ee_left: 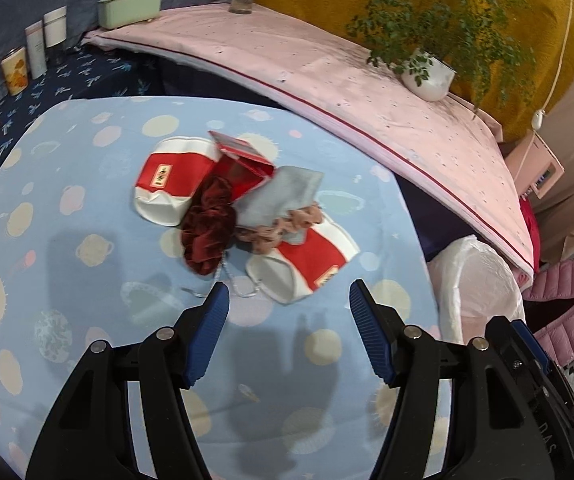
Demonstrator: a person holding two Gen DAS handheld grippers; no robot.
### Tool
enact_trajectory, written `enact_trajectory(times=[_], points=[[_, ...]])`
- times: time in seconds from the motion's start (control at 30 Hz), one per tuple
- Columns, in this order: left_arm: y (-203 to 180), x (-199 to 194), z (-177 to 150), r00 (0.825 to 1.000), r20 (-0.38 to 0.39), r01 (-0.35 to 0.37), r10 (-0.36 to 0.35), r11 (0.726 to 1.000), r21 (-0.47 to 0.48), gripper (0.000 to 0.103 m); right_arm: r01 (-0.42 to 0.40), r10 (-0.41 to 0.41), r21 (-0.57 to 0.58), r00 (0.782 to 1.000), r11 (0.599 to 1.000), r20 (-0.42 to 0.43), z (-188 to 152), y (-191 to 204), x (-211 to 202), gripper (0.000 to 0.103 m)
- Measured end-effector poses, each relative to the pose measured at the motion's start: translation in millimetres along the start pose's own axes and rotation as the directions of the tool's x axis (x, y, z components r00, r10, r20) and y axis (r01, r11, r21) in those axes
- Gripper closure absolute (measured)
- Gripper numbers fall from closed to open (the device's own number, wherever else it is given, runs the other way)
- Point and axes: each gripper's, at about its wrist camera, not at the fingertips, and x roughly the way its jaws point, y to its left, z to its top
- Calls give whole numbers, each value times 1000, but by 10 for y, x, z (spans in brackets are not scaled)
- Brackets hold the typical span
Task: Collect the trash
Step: 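Move both grippers back over the cups and scrunchie, then grasp the dark red scrunchie with the left gripper while the right gripper grasps the grey mask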
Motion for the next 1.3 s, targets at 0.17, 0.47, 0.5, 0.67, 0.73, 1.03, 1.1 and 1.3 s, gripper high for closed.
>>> enact_trajectory(times=[0.17,0.47,0.5,0.67,0.73,1.03,1.1,1.3], points=[[259,49,18,1000,-10,-19,18,999,-37,44,-15,14,-25,1000,1000,-22,-29,184,94,53],[582,191,92,999,-29,-37,35,997,-71,44,-54,50,-66,997,996,-57,-16,514,306,53],[605,214,108,999,-32,-38,36,997,-71,44,-58,53,-69,997,996,-60,-8,547,333,52],[661,348,199,998,-44,-37,34,997,-64,46,-80,75,-70,994,994,-79,61,707,505,52],[670,415,236,998,-49,-35,32,998,-54,48,-89,83,-66,993,994,-84,105,758,578,52],[698,685,289,994,-103,25,-29,999,-38,72,-120,116,-34,988,992,-100,310,930,898,52],[702,711,278,994,-107,33,-37,999,-37,79,-134,131,-21,984,991,-117,339,959,988,52],[725,694,272,993,-103,56,-60,998,-37,90,-165,163,2,970,986,-181,281,1044,1235,70]])
